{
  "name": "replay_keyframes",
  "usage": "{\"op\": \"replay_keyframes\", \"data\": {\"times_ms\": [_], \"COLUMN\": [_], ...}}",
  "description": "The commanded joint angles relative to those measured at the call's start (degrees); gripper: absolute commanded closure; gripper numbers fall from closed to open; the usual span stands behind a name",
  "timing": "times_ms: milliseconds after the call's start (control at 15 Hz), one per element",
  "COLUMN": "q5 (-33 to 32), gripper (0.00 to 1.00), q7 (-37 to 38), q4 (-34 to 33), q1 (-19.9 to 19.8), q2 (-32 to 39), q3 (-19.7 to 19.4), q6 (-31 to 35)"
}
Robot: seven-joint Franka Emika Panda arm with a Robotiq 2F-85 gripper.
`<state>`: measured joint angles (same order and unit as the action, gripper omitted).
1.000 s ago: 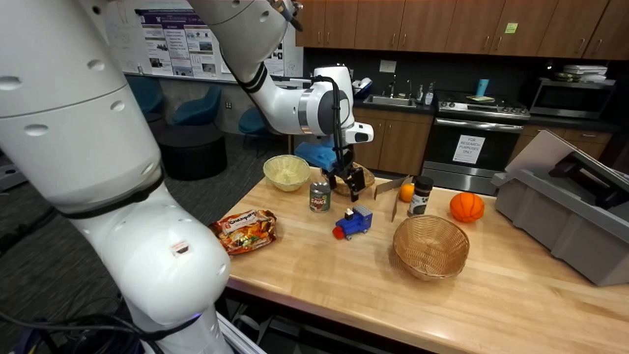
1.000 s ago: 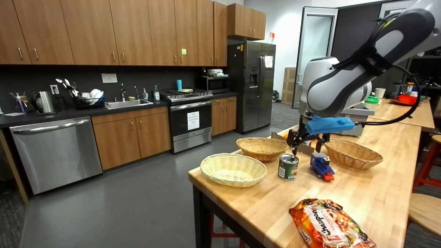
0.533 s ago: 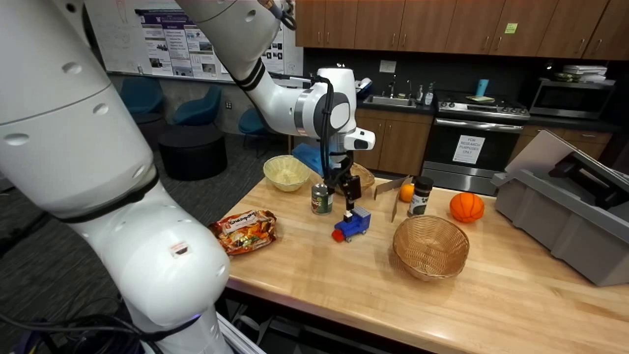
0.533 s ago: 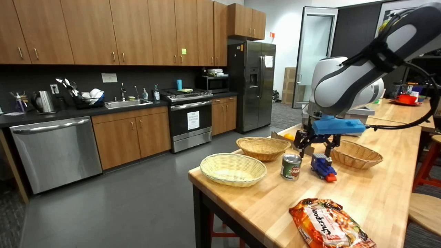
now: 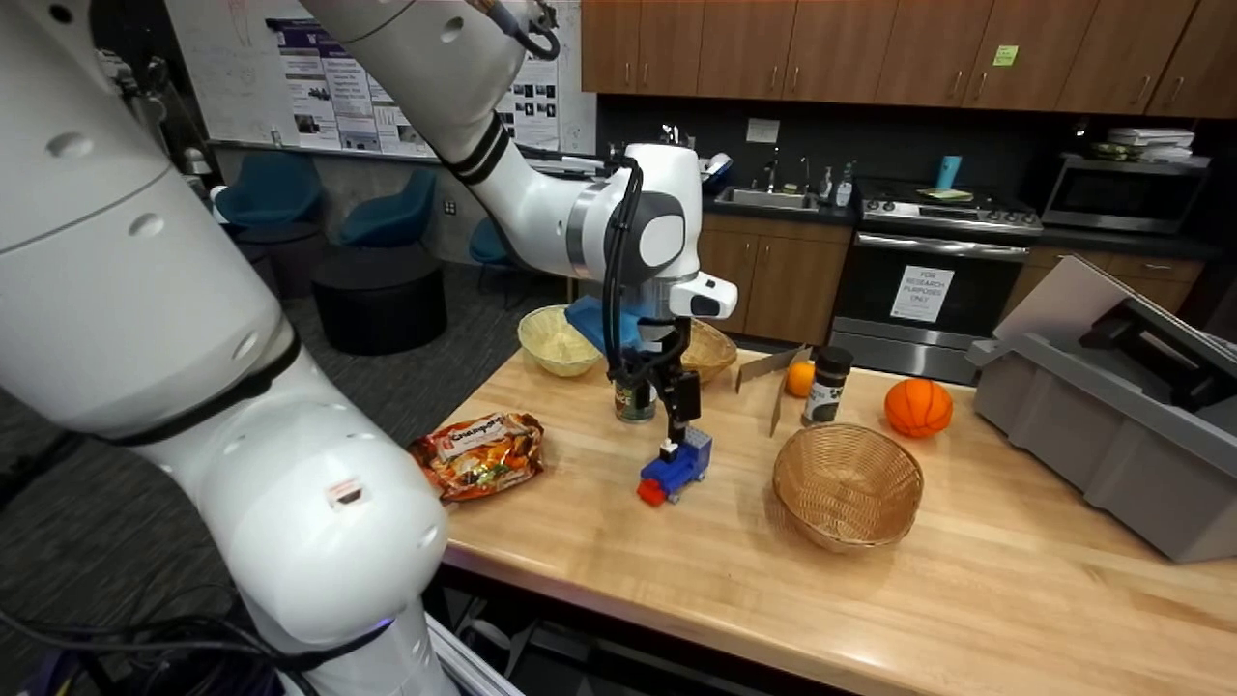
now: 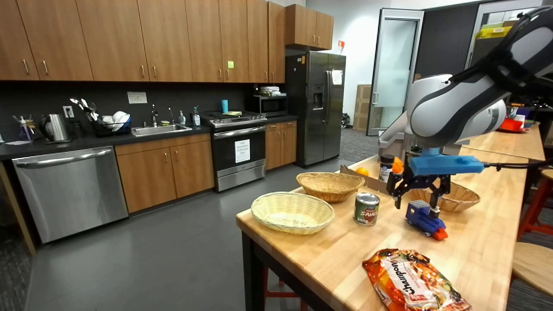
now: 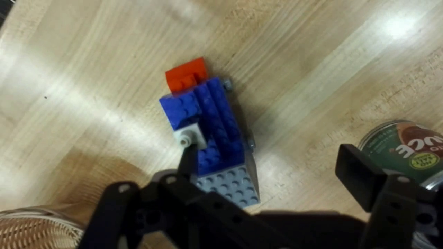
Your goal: Move the toy train forwards then put it in the basket on the right.
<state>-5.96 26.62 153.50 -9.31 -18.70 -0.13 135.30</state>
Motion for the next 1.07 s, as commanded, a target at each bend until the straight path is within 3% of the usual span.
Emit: {"op": "replay_keyframes", "data": {"times_ms": [0,400,800,1000], "q5": [-0.2,-1.3,-2.1,-3.1], "gripper": [0.0,0.0,0.0,0.0], "q7": [-0.5,-1.1,-2.7,-3.5], "q4": [2.4,1.9,-6.1,-10.0], "q1": [-1.5,-2.7,0.1,1.2], "q2": [-2.3,-5.9,-7.5,-6.0], "q3": [-0.7,-0.7,2.8,3.8], "q6": [-2.4,-9.1,-16.7,-17.4]}}
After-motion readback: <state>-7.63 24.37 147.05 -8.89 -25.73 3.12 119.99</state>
